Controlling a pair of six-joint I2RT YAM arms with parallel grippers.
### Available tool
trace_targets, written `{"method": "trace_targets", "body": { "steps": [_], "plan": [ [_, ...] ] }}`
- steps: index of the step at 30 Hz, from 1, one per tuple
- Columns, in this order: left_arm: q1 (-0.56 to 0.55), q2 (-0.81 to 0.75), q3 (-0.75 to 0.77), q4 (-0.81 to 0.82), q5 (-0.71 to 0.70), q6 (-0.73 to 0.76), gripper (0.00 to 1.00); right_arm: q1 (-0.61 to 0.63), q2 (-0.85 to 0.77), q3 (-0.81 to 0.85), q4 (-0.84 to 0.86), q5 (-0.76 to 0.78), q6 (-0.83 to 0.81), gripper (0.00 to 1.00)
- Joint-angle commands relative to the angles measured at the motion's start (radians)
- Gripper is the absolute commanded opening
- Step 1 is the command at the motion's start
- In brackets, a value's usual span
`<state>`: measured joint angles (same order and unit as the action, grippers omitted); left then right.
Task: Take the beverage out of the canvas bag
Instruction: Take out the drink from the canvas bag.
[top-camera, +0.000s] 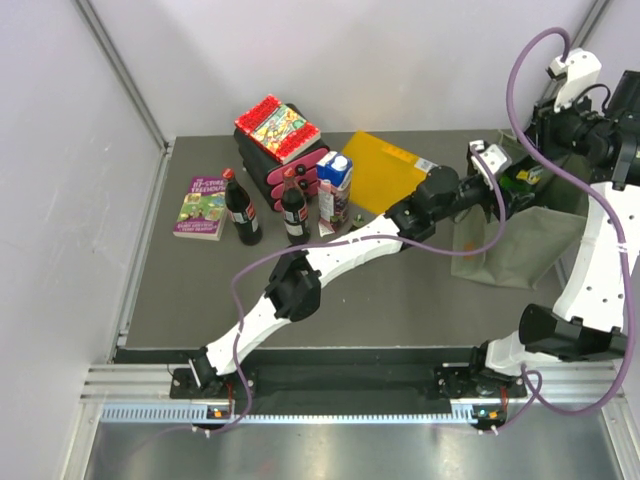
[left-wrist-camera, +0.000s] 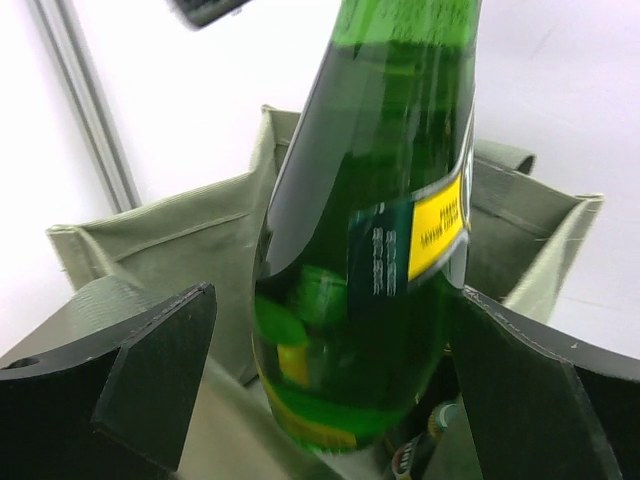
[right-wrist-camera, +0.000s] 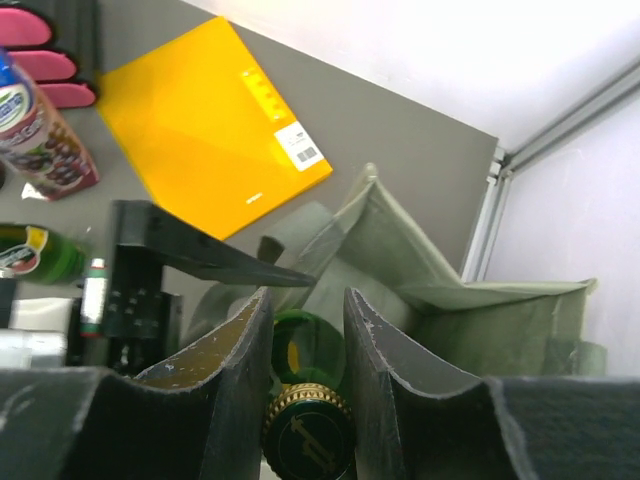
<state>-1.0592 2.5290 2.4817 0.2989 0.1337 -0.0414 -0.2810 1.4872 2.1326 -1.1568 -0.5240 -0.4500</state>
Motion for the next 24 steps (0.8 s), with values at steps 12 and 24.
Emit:
{"method": "trace_targets", "body": {
  "steps": [12,24],
  "plan": [
    [-0.031,-0.055,0.005,0.048,-0.02,0.034,0.66,0.075,-0.139,-0.089,0.108,-0.05,-0.026,0.0],
    [-0.035,-0.102,-0.01,0.108,-0.086,0.051,0.0,0.085,-0.16,-0.117,0.158,-0.06,-0.007,0.0]
  ]
}}
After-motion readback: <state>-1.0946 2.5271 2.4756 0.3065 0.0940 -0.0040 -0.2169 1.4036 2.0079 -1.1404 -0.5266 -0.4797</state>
